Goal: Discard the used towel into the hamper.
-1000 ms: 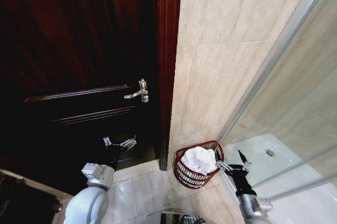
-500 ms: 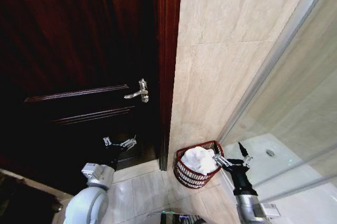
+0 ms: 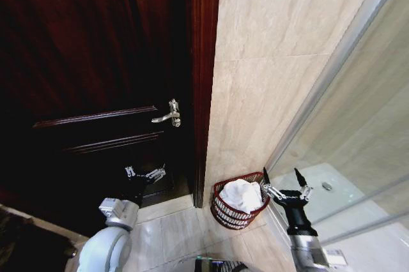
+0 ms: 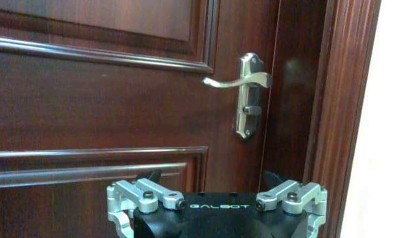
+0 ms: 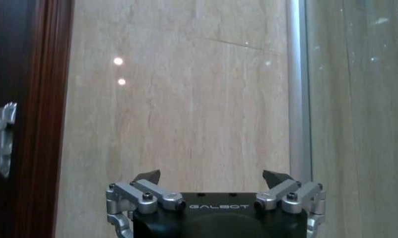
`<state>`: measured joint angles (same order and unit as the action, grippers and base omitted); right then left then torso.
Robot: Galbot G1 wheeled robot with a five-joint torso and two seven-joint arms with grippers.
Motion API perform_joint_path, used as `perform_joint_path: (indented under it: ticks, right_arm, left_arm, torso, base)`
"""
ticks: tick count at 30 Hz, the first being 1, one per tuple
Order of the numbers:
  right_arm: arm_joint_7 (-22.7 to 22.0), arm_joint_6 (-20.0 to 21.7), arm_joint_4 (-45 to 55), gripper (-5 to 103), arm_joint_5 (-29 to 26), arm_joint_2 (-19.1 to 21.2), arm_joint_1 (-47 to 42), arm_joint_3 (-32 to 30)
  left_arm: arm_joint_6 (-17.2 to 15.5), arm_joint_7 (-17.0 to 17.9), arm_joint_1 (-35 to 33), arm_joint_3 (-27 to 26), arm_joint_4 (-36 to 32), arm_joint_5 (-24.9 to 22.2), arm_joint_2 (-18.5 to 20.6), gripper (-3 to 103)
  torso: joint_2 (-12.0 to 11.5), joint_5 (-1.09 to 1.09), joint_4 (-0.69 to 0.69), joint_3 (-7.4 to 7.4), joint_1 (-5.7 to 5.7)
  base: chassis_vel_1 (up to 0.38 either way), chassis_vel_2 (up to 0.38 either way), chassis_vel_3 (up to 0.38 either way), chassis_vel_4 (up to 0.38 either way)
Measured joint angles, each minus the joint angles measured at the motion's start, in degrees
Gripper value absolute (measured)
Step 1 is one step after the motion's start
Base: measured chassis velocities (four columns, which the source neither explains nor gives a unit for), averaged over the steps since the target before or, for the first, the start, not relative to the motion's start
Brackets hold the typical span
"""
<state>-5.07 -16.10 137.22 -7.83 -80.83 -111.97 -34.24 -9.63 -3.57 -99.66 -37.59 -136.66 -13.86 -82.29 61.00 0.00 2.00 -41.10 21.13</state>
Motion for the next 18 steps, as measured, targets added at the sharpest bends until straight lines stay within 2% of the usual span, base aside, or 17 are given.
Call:
perform_joint_path:
  ticks: [9, 15, 18]
  right_arm:
    - [-3.44, 4.46, 1.12, 100, -2.58, 0.86, 0.43, -0.32]
    - [-4.48, 4.31, 1.51, 100, -3.46, 0.73, 0.4, -2.15]
    - [-4.16, 2.35, 0.98, 100, -3.54, 0.11, 0.4, -2.65]
  left_arm:
    - [0.0, 0.0, 0.0, 0.0, 0.0, 0.0, 0.0, 100]
    - [0.0, 0.0, 0.0, 0.0, 0.0, 0.0, 0.0, 100]
    - [0.0, 0.0, 0.0, 0.0, 0.0, 0.0, 0.0, 100]
  torso:
    - [2.93, 0.0, 0.0, -1.63, 1.3]
    - [4.44, 0.0, 0.0, -2.47, 1.98]
    - [5.31, 0.0, 0.0, -2.92, 2.37]
  base:
    - [0.0, 0.0, 0.0, 0.0]
    - [0.0, 0.0, 0.0, 0.0]
    - [0.0, 0.0, 0.0, 0.0]
